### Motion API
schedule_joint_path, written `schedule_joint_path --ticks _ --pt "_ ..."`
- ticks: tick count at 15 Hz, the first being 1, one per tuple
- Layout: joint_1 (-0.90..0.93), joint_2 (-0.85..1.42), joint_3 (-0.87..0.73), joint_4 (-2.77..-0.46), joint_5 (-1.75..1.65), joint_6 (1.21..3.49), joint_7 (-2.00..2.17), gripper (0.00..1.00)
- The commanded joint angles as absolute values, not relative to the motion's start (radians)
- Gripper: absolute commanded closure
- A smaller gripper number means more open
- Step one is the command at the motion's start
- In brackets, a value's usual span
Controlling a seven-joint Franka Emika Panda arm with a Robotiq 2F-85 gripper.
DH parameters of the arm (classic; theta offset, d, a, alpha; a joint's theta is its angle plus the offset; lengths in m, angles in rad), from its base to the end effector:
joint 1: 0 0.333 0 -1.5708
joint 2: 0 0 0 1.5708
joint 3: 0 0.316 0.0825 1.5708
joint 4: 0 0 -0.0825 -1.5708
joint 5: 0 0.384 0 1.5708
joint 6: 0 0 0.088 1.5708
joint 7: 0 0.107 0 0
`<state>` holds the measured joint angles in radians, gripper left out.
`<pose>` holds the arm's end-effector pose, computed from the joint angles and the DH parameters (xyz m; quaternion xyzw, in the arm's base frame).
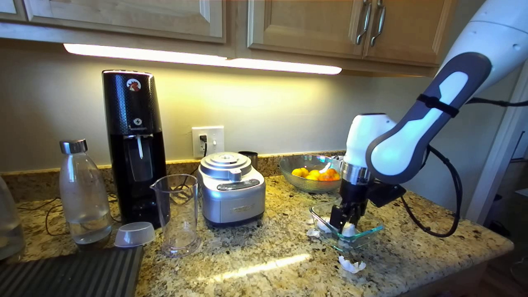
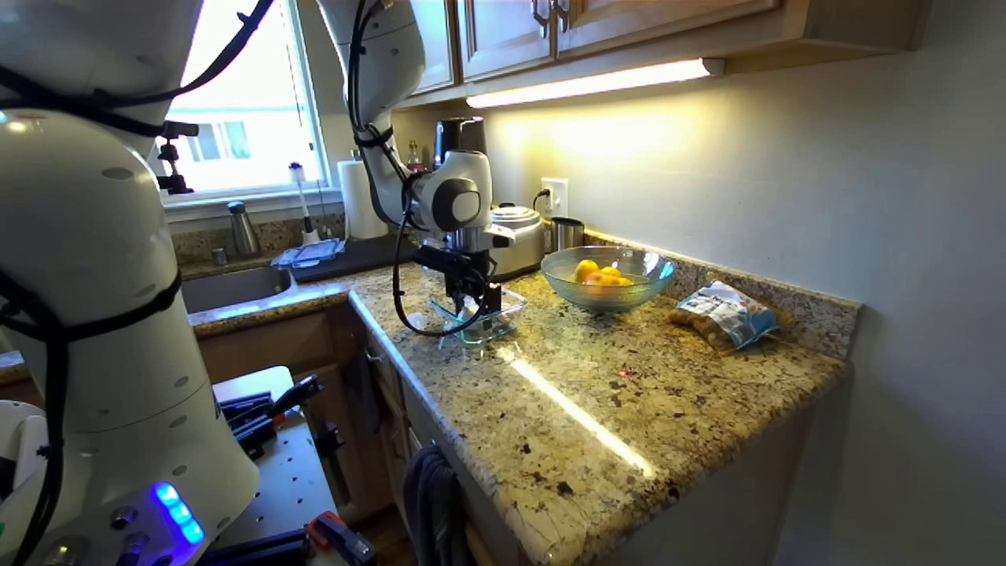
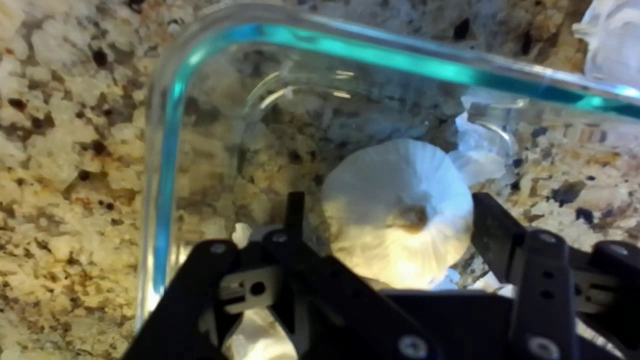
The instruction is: Remove the contents from the glass container.
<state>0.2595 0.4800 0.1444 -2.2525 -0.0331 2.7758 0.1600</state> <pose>0.4957 0.2168 0.1554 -0.9911 -0.1280 -0.0161 0.0325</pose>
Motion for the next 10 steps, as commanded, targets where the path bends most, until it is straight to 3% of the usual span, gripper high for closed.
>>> schedule_joint_path --ticks 1,3,10 --pt "0.278 0.48 0.129 -2.262 -0.04 2.801 0.164 0.47" --pt "0.267 0.46 0.139 -2.269 -0.028 2.791 0.155 0.6" --pt "0.238 0.331 0.17 -2.31 0.006 2.749 0.14 0.61"
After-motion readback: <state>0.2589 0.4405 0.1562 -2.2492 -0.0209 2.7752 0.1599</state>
